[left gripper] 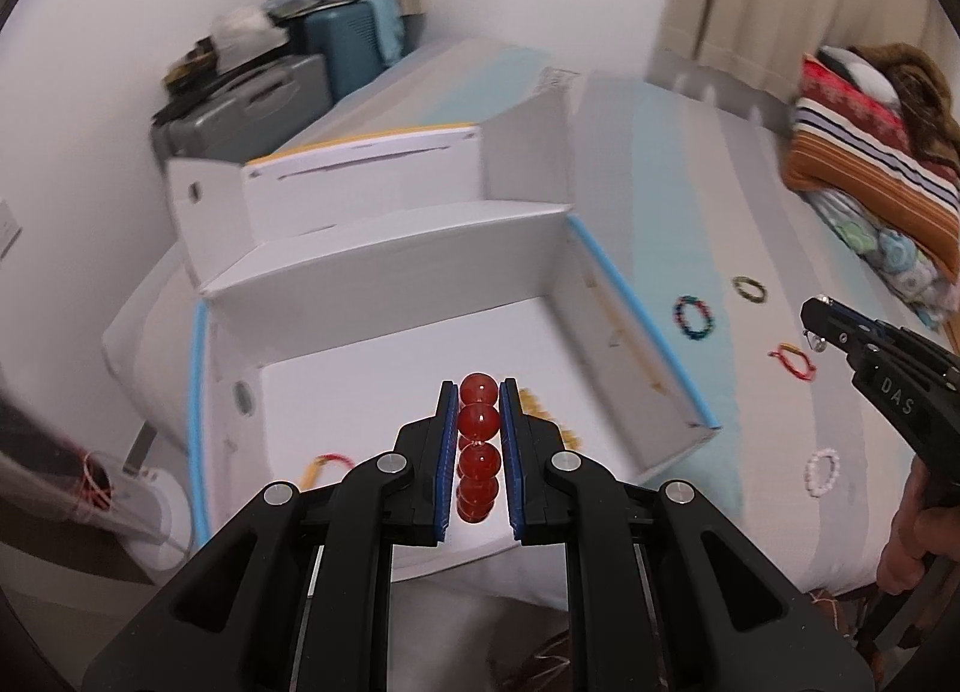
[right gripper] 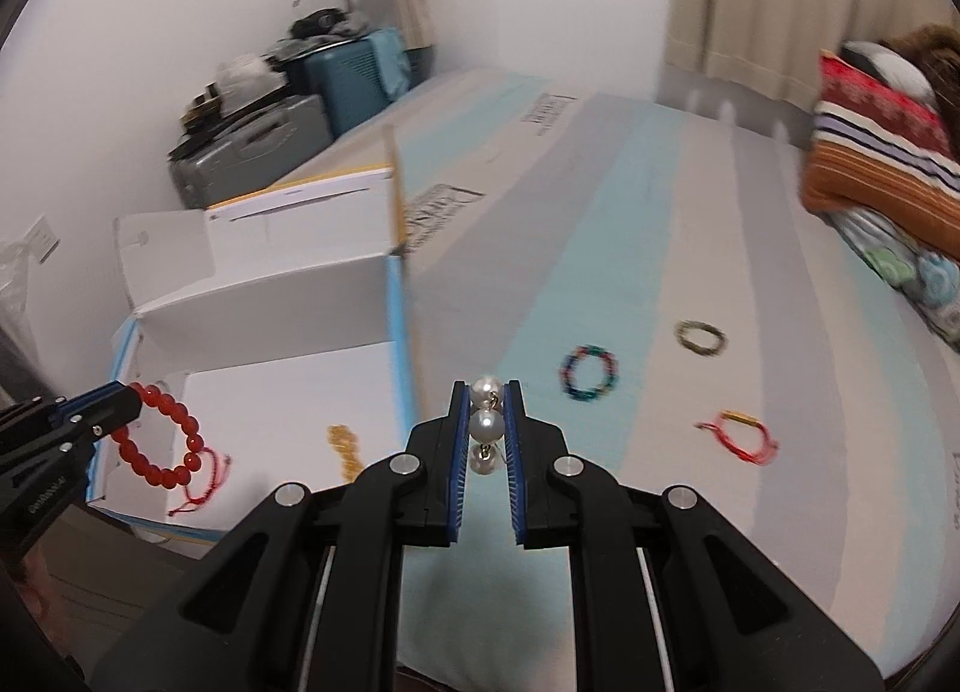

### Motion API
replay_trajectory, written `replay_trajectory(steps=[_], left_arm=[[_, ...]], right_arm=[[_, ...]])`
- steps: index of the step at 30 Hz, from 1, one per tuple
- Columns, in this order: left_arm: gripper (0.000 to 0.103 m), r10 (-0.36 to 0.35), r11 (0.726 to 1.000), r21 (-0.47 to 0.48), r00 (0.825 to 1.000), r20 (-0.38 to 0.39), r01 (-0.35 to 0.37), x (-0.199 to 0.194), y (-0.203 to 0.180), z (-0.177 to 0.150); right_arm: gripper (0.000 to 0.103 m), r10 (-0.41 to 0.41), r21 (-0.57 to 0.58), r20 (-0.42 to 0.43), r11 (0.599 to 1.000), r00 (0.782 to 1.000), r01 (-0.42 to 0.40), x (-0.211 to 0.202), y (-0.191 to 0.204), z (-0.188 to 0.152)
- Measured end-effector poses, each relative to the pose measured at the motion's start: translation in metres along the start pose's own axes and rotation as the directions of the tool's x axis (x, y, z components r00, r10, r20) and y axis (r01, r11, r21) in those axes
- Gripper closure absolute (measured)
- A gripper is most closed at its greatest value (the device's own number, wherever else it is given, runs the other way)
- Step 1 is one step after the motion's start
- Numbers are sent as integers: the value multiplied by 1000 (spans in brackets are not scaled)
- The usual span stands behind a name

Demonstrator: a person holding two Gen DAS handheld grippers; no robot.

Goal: Organize jewelry
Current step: 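Carry the red bead bracelet and pearl earrings over the white box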

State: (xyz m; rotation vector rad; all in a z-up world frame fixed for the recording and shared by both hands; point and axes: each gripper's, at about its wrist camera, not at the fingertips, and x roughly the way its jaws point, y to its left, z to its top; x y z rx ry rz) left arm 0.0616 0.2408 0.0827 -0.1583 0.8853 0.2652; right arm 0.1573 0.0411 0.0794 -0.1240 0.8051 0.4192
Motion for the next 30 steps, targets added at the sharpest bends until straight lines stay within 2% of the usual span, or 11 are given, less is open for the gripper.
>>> replay_trajectory(steps=[6,14,20,30], left_arm=[[90,42,998,-53,999,-23,-44,6,42,-7],[90,79,991,-102,994,-71,-86,22,77,-20],[90,83,987,-126,989,-126,-99,45,89,-29],[90,64,986,-141,979,-195,-93,78,93,-39]], right_arm=[[92,62,-64,-11,996,998,-63,16,54,5],[92,112,-110,-63,987,992,-118,45,98,-1],[92,107,-126,-131,984,986,-123,71,113,-11],[92,80,-124,-230,986,970,-110,108,116,-26]])
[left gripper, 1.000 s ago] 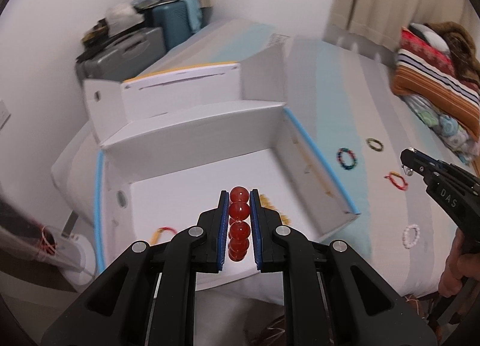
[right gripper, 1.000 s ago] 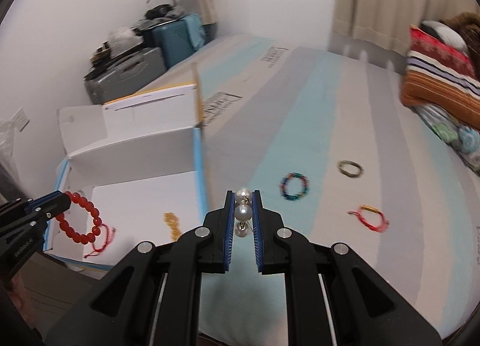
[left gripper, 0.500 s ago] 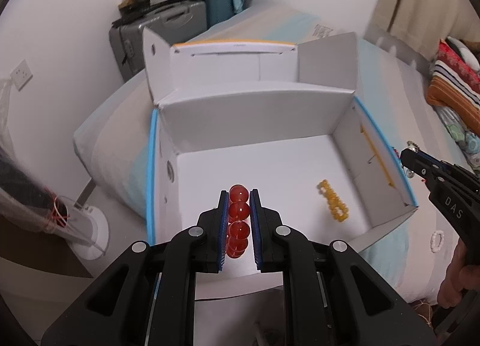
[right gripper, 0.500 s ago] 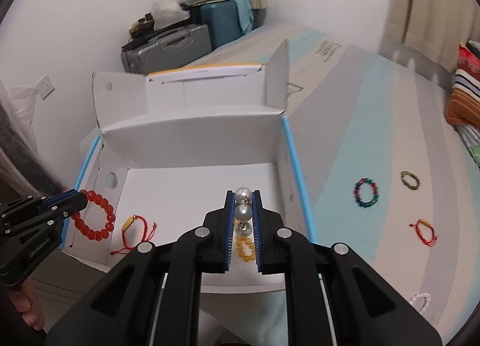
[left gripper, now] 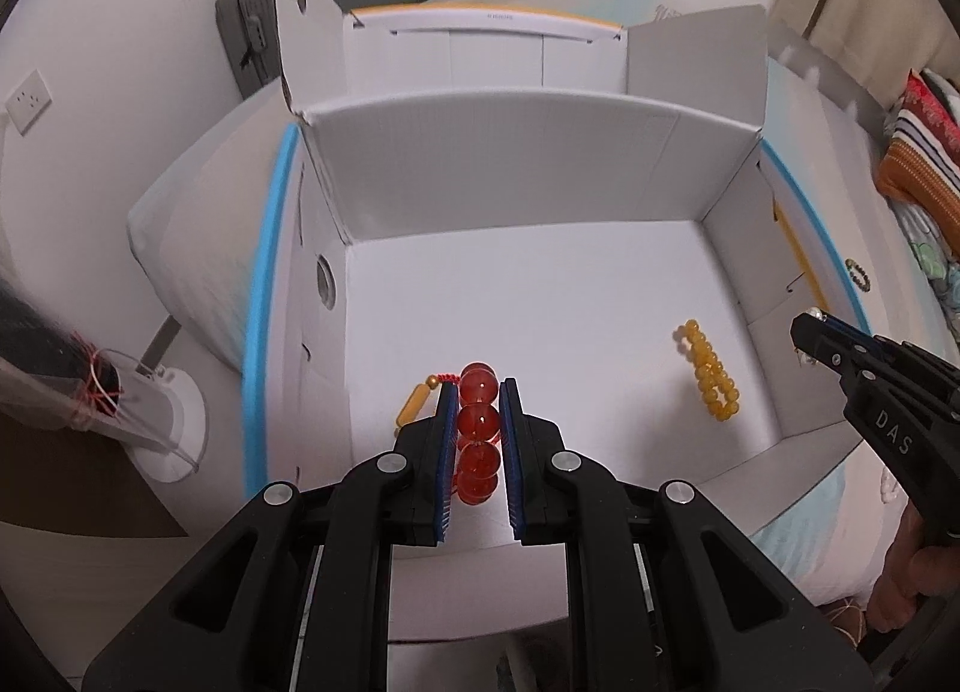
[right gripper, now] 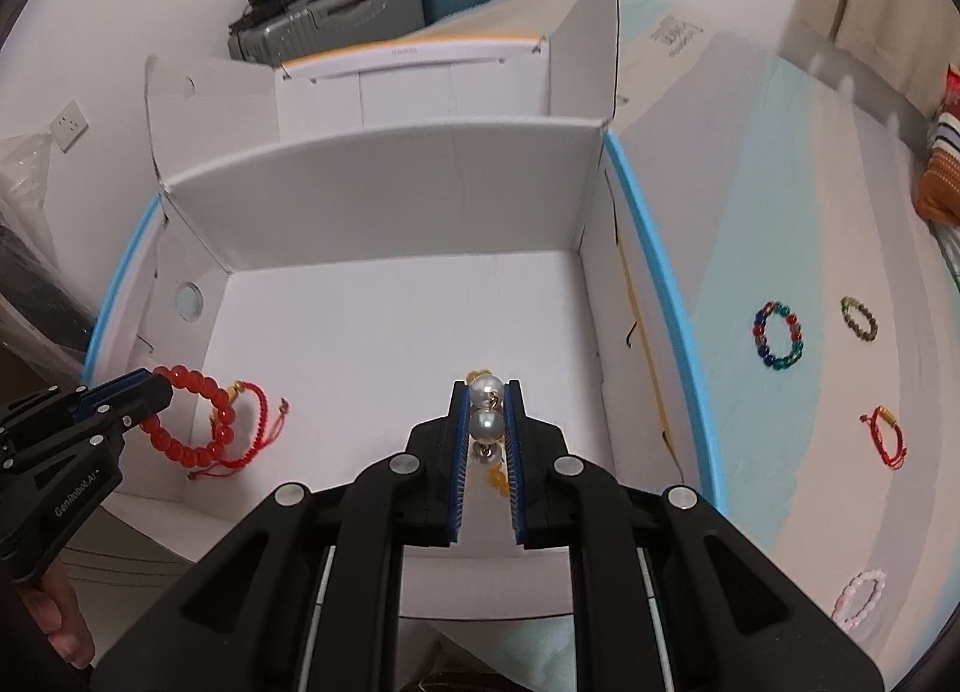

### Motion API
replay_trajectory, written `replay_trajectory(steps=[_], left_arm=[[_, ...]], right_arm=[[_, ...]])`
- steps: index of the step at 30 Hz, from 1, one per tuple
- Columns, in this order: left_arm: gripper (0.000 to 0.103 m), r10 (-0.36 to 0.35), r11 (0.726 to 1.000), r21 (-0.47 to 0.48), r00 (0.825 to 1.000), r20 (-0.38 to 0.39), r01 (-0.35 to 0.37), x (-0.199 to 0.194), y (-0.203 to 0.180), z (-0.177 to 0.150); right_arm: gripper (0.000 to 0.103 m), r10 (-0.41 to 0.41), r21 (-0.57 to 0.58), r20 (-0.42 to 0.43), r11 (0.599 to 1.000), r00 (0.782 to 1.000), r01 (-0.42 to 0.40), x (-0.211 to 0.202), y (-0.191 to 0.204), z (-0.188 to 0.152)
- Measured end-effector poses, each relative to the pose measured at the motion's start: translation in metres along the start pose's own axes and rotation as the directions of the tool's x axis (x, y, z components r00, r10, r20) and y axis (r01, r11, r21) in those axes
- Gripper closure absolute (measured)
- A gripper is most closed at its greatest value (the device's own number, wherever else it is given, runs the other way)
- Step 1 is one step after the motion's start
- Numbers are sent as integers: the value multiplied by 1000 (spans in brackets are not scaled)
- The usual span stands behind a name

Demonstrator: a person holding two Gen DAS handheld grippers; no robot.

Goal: Organize jewelry
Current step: 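Carry the red bead bracelet and pearl earrings over the white box, then open both tools to drop the items into the box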

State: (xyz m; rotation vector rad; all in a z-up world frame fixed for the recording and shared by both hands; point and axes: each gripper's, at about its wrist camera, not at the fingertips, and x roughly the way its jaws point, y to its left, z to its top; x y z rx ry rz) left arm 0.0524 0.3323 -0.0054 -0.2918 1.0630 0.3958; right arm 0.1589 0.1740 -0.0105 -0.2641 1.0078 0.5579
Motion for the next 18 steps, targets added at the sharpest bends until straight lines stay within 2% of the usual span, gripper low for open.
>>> replay_trajectory(steps=[10,15,16,18], left_arm=[[90,2,1000,-6,999,-47,-2,19,4,-2],[88,21,1000,2,1000,-7,-21,9,2,-1],[88,21,1000,5,1000,-3,-21,8,1,-1],[85,22,1000,7,1000,6,-22,4,0,-1]], right_arm=[[92,-4,-4,-72,1000,997,3,22,0,-6],[90,-10,-26,-48,1000,999,9,15,6,-7],[87,-9,-28,-46,1000,999,8,14,7,-7],[70,-13,-22,-32,1000,999,12,10,7,-6]])
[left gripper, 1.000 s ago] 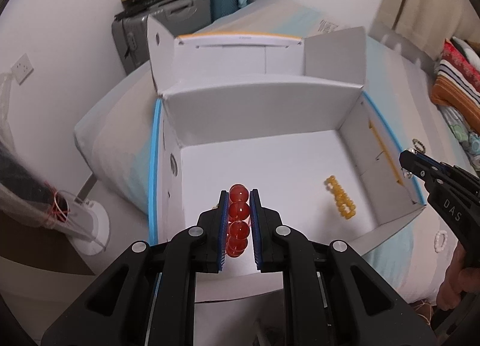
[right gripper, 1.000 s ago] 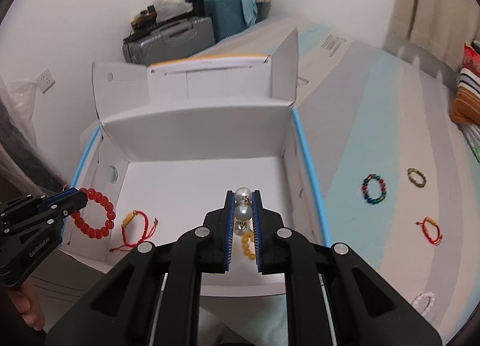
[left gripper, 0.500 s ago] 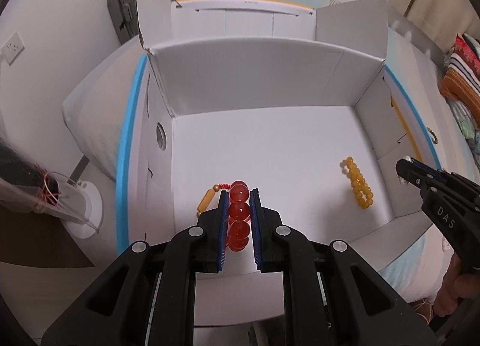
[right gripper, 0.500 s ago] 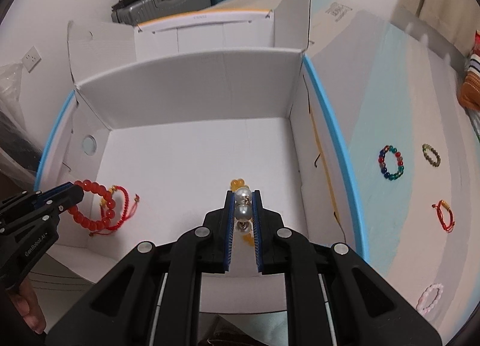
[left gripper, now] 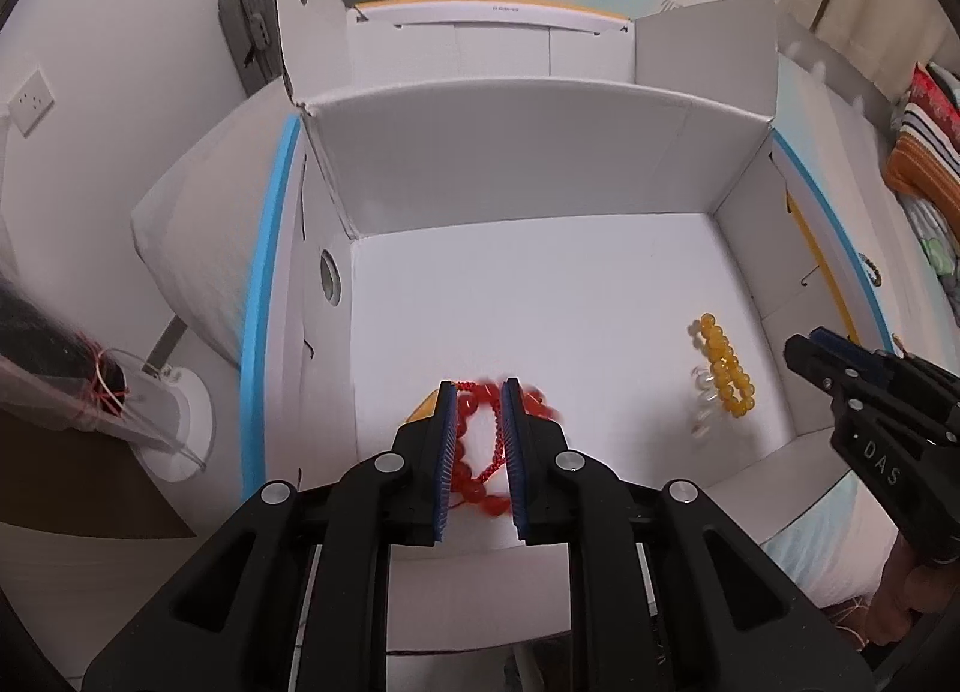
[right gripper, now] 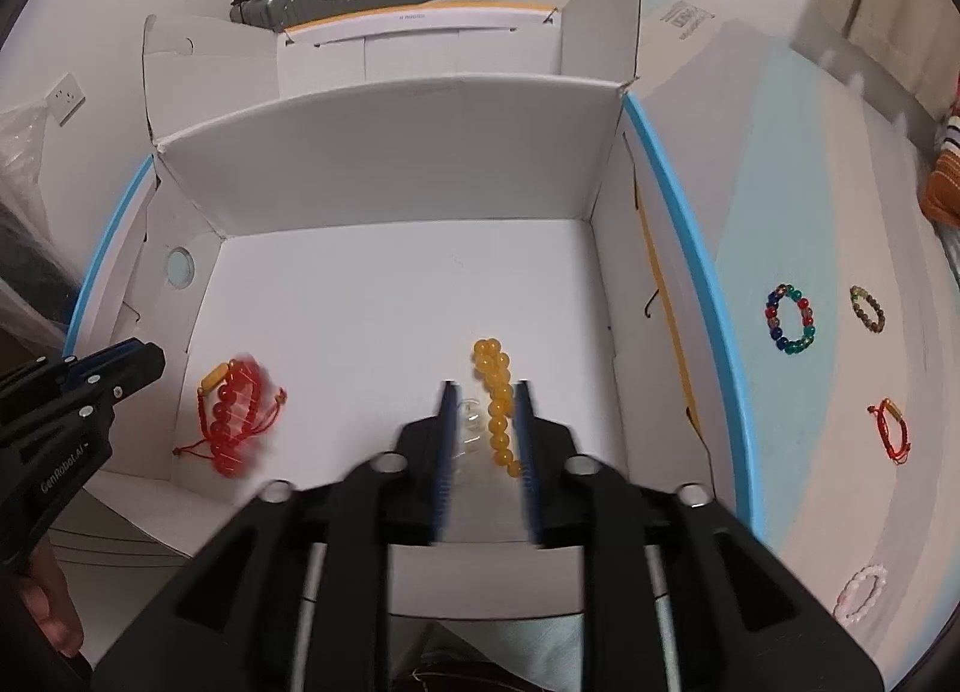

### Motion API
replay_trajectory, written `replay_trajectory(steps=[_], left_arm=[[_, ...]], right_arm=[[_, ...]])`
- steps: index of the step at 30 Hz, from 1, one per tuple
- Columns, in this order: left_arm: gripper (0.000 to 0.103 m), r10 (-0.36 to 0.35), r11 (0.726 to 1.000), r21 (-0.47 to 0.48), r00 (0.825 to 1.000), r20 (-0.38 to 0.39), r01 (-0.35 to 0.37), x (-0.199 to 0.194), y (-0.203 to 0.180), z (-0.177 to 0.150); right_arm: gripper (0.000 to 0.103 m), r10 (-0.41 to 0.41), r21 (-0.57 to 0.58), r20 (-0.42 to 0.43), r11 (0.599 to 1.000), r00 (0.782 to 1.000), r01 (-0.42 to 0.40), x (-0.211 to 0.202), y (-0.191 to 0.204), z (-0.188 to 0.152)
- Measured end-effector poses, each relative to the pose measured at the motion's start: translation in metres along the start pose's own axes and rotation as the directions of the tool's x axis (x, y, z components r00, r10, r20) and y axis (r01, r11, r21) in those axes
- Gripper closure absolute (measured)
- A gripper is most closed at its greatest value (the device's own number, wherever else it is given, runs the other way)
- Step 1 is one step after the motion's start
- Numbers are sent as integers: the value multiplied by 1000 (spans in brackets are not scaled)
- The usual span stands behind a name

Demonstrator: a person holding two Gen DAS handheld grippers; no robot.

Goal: Organize jewelry
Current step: 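Open both tools to drop the items into the box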

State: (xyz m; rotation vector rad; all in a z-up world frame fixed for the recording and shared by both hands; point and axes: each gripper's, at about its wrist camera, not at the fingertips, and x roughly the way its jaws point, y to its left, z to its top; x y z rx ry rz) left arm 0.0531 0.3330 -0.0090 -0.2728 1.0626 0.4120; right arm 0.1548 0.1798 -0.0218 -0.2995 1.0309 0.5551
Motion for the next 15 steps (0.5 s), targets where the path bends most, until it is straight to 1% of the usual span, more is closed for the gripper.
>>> replay_trajectory(steps=[1,3,4,5,6,7,9,10,12,14,15], left_arm=[[82,0,1000,-2,1000,5,0,-2,0,0],[72,6,1000,-7,1000,21,-6,-7,1,0],[69,9,1000,-8,1000,29,-8,-10,1,0],[65,7,1000,-11,999,38,-7,-13,1,0],[64,1,1000,-11,999,46,0,-16,1,-1],[64,-4,1000,-9,999,53,4,-18,0,-1],[59,-5,1000,-3,998,64,5,-23,-3,-1],[54,-5,1000,0,997,72,5,-25,-4,-1],[49,-3,1000,6,996,88,3,-32,-9,-2],[44,-7,1000,7,995,100,6,-37,-13,-1],[44,-10,1000,7,994,111,10,-41,-15,-1]], right_arm=[[67,0,6,9,1000,1000,0,-3,-1,0],[56,3,14,26,1000,1000,-3,-9,-1,1],[52,2,17,37,1000,999,-3,-13,-1,1],[43,-2,21,50,1000,999,1,-17,-2,1],[36,-12,25,62,1000,998,11,-21,-3,1],[33,-26,32,75,999,997,24,-25,-4,1],[30,-34,41,93,999,995,30,-32,-6,1],[28,-34,44,98,999,995,29,-35,-7,1],[24,-42,55,112,998,993,36,-42,-12,0],[22,-49,64,128,997,991,41,-49,-16,-1],[22,-56,68,135,997,989,47,-53,-18,-1]])
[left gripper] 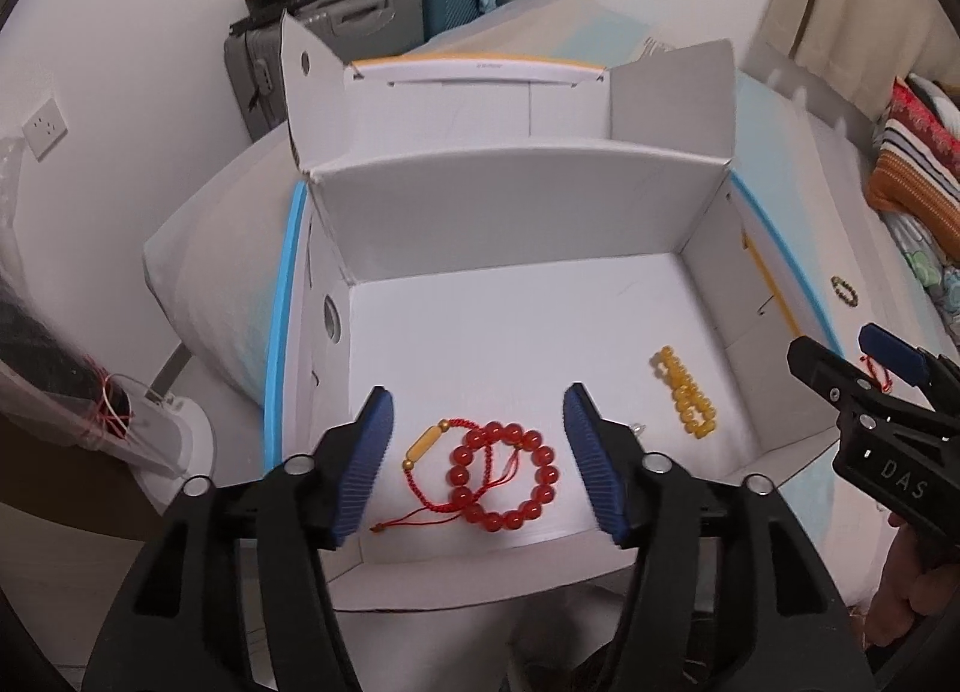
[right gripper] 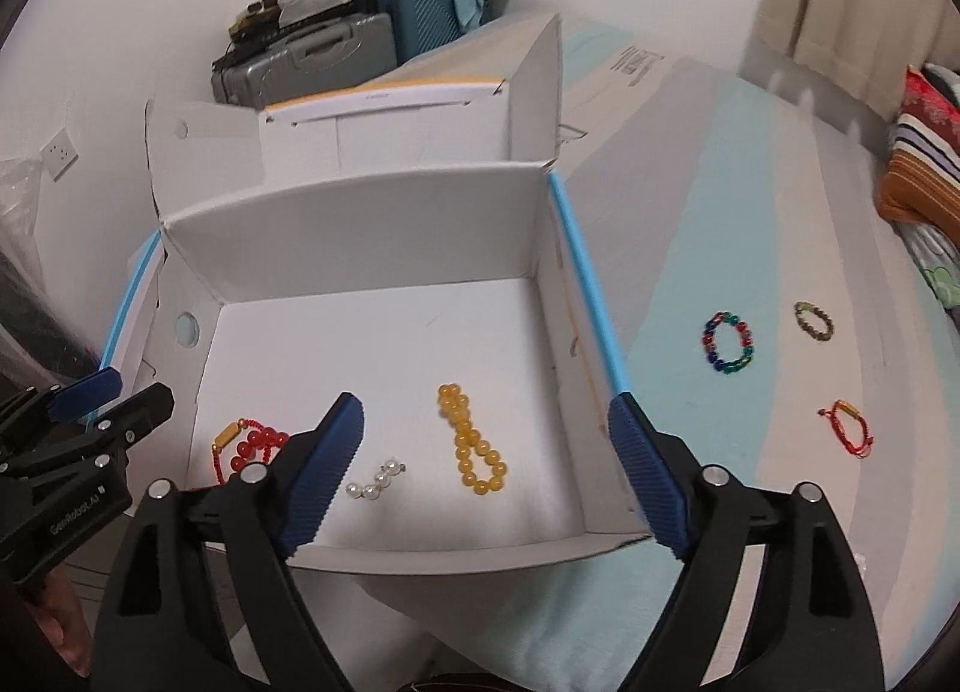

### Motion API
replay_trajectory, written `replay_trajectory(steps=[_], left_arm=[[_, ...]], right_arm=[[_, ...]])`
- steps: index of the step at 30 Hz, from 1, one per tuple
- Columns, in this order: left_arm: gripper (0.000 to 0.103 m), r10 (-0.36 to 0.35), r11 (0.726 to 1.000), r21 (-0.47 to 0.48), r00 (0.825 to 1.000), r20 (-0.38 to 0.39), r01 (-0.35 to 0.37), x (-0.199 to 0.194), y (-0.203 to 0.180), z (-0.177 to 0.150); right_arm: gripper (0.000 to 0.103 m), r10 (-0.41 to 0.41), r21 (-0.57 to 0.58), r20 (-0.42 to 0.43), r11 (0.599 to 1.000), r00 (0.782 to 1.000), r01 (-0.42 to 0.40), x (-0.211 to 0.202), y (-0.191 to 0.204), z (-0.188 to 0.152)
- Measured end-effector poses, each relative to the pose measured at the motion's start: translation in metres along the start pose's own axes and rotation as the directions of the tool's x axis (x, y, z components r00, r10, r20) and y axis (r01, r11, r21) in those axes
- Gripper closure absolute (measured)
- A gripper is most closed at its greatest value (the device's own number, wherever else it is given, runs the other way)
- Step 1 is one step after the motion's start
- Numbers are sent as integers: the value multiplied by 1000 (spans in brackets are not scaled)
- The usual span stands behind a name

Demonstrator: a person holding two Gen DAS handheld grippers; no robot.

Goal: Organize jewelry
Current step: 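Open both tools to drop the items into the box, then move both tools back toward the remaining bracelets on the bed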

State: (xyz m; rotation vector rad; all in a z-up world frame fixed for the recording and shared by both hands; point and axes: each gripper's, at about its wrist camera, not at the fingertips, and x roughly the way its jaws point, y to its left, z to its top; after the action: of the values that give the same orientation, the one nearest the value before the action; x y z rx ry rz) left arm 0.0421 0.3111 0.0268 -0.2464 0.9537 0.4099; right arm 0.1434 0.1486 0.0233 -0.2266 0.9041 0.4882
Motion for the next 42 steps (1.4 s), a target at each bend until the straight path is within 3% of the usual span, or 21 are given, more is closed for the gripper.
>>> replay_trajectory(steps=[7,20,42], left_arm=[[36,-18,1000,15,999,44,17,-19,-19,4],[6,-39,998,54,993,112,33,-50,-63,4],[6,-130,974,201,986,103,107,-59,-171,-5]], right_arm=[[17,-34,27,39,999,999,33,-23,-21,-3],[8,-74,92,93,994,993,65,-62,-65,-18],[8,-181,241,80,958,980,157,-103,-188,-70]])
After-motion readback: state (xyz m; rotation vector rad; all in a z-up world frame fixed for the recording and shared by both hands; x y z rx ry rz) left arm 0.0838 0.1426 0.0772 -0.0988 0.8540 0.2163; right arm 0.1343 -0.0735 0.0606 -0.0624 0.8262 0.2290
